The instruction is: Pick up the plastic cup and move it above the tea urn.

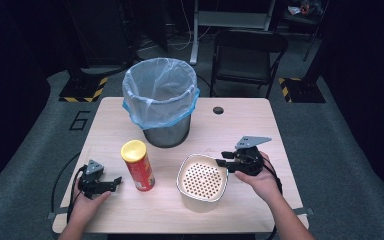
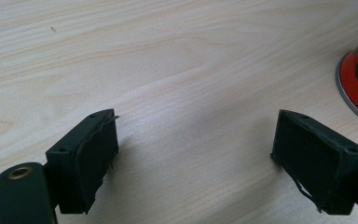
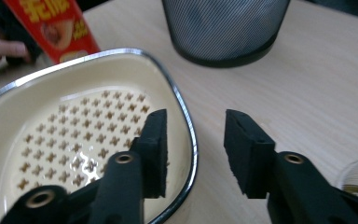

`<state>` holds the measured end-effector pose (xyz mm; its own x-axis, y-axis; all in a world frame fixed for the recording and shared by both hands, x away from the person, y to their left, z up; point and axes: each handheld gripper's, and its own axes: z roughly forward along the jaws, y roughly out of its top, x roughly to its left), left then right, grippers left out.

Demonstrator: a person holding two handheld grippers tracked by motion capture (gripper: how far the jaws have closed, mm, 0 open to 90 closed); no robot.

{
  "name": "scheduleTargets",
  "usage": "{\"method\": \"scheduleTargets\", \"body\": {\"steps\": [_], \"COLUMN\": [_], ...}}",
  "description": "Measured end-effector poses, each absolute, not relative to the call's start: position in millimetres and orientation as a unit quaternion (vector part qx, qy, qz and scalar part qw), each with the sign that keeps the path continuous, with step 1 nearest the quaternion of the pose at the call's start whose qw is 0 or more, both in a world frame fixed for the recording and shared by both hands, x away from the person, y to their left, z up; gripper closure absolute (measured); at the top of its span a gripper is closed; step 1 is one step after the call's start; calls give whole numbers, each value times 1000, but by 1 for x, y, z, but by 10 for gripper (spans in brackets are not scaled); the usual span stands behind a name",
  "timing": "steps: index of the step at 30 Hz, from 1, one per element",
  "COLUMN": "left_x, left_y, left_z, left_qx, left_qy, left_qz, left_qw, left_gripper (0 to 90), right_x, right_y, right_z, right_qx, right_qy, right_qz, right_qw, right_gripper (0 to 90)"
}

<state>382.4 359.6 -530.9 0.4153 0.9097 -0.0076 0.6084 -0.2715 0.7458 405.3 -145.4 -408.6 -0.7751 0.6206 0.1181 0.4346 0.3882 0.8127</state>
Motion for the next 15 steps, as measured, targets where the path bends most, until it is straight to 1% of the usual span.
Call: {"method": "scheduleTargets", "body": {"steps": [1, 4, 5, 7, 10, 11, 15], "left_x": [382, 382, 382, 382, 382, 382, 382], "left_y": [360, 360, 360, 360, 360, 360, 360], "left_z": [-531, -531, -531, -531, -531, -531, -531], "left_qx": [767, 767, 767, 767, 767, 767, 767], "left_qy": [495, 495, 495, 495, 495, 495, 495], "left_qz": [218, 218, 218, 218, 218, 218, 218], "left_qw": [346, 346, 346, 346, 346, 345, 346], "left_gripper": [138, 138, 138, 138, 138, 138, 138], "right_x": [405, 407, 407, 410, 414, 417, 420], "right_y": [-149, -157, -160, -166, -176, -182, -192], "right_z": [-404, -394, -392, -390, -394, -399, -411], "right_qx": [327, 344, 350, 362, 383, 394, 423], "right_qy": [820, 809, 805, 801, 793, 790, 782], "right_qz": [457, 458, 457, 446, 436, 423, 402], "right_qw": [111, 134, 144, 169, 185, 203, 220], "right_gripper": [536, 483, 453, 425, 387, 371, 332]}}
